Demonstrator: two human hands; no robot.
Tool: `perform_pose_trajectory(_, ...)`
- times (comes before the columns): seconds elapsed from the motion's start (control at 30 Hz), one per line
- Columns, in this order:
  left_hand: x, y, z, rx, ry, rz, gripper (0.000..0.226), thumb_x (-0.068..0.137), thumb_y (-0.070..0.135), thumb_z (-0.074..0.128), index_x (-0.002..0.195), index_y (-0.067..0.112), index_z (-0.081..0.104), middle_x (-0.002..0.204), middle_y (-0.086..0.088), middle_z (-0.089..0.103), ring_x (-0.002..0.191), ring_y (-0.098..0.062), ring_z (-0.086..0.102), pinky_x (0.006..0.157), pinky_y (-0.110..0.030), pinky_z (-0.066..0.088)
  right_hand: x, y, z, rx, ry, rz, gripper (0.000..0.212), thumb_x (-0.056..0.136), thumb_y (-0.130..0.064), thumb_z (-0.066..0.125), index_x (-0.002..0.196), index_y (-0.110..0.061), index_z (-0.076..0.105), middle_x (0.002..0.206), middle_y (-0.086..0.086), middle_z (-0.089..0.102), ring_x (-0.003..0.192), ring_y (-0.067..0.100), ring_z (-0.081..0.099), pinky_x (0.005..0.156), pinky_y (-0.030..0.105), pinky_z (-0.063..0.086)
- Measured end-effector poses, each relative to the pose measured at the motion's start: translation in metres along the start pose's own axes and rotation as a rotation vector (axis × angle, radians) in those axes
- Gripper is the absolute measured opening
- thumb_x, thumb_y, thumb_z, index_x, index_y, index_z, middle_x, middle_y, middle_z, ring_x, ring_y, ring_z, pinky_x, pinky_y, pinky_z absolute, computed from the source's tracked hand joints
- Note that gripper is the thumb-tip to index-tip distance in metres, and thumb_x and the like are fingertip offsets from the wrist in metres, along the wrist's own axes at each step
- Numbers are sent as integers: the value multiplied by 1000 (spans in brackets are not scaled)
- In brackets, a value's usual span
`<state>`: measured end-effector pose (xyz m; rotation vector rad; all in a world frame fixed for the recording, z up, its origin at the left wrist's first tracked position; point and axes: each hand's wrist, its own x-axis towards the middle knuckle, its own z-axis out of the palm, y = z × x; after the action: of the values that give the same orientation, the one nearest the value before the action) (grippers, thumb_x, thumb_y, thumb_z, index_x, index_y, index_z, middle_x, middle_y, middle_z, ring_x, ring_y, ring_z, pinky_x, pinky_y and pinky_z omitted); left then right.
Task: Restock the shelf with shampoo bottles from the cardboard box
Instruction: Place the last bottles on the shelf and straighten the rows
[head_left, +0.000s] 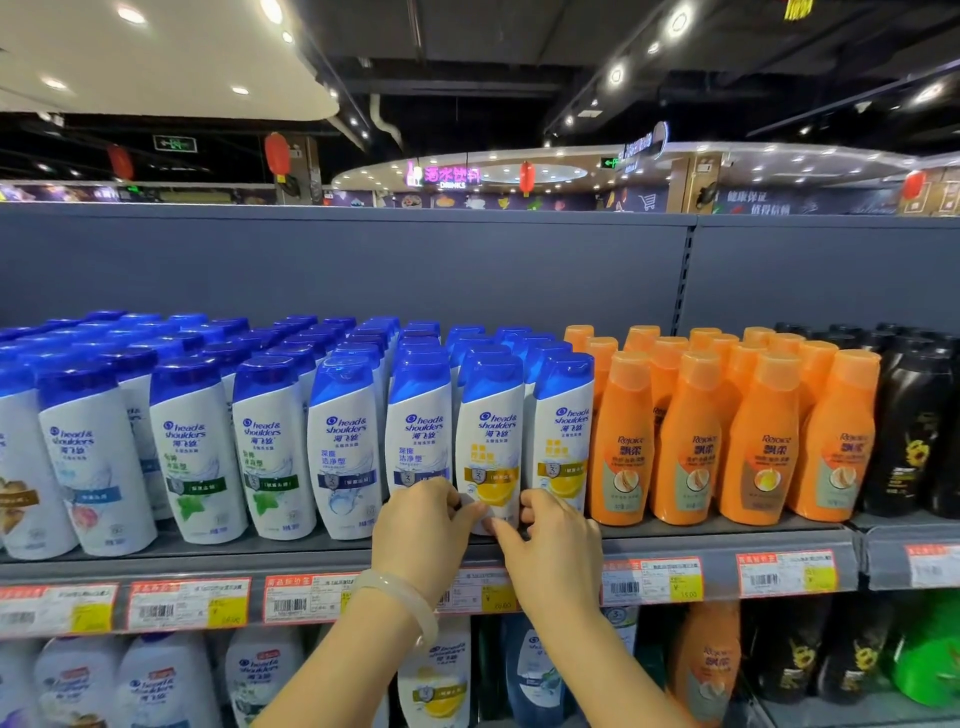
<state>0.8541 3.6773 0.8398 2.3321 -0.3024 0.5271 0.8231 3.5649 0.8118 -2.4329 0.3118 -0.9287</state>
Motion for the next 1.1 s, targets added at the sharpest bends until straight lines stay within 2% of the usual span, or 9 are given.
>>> perform_pose_trajectory(0.07,-1,1,-3,-9,-14,4,26,81,42,64,84,17,67,72,4,66,68,-11,58,62,-23,44,-1,-1,-5,28,-34,2,31,82,-47,60,100,-22,62,98,-8,67,90,13,61,83,28,45)
perform_pose_trajectory(0.2,-8,3,-20,-23,48,73,27,81,39,66,88,13,67,77,1,71,75,-17,65,72,-32,54,2,9,-34,303,-42,44,30,80,-33,68,104,-15,66,86,-9,65,74,-1,58,71,21,52)
perform_pose_trajectory(0.33,5,20,-55,-52,281,297,23,75,29,74,85,9,70,70,-2,70,65,-19,61,64,-32,51,41,12,-97,305,218,-140,20,78,-22,71,95,-12,67,84,-7,62,76,10,58,70,17,48)
perform_pose_trajectory(0.4,19,35,-68,-4,322,401,24,74,28,75,87,9,69,79,-4,69,75,-23,57,68,-30,42,69,7,-126,204,291,-235,22,78,-25,70,96,-13,68,91,-3,64,87,14,57,77,24,47)
perform_pose_trajectory(0.5,43,52,-75,57,254,483,34,74,31,74,100,9,68,103,-9,64,99,-30,51,82,-29,35,105,-4,-145,-46,108,-282,36,77,-41,68,107,-21,66,109,-1,66,108,22,52,92,39,41)
perform_pose_trajectory(0.63,68,54,-79,104,33,430,50,79,41,67,122,17,57,123,-5,57,116,-25,47,97,-35,37,125,-19,-138,-260,-148,-381,58,75,-53,65,125,-26,54,123,-3,60,117,20,51,99,40,35)
perform_pose_trajectory(0.77,80,53,-81,130,-120,432,51,80,43,65,125,21,55,118,-2,59,113,-21,51,97,-37,43,135,-30,-133,-248,-328,-361,58,74,-54,65,124,-26,54,120,-4,62,110,15,57,99,37,37)
perform_pose_trajectory(0.87,84,55,-81,131,-153,450,44,80,42,65,119,22,60,111,-2,63,108,-20,53,93,-36,45,142,-34,-131,-279,-414,-352,52,75,-49,67,119,-23,59,119,0,62,108,18,57,99,42,42)
perform_pose_trajectory(1.1,87,53,-78,100,-123,446,38,80,42,65,114,24,64,102,0,65,98,-20,52,86,-36,46,142,-38,-128,-216,-402,-355,48,72,-47,70,111,-19,66,114,1,65,104,17,58,97,45,45)
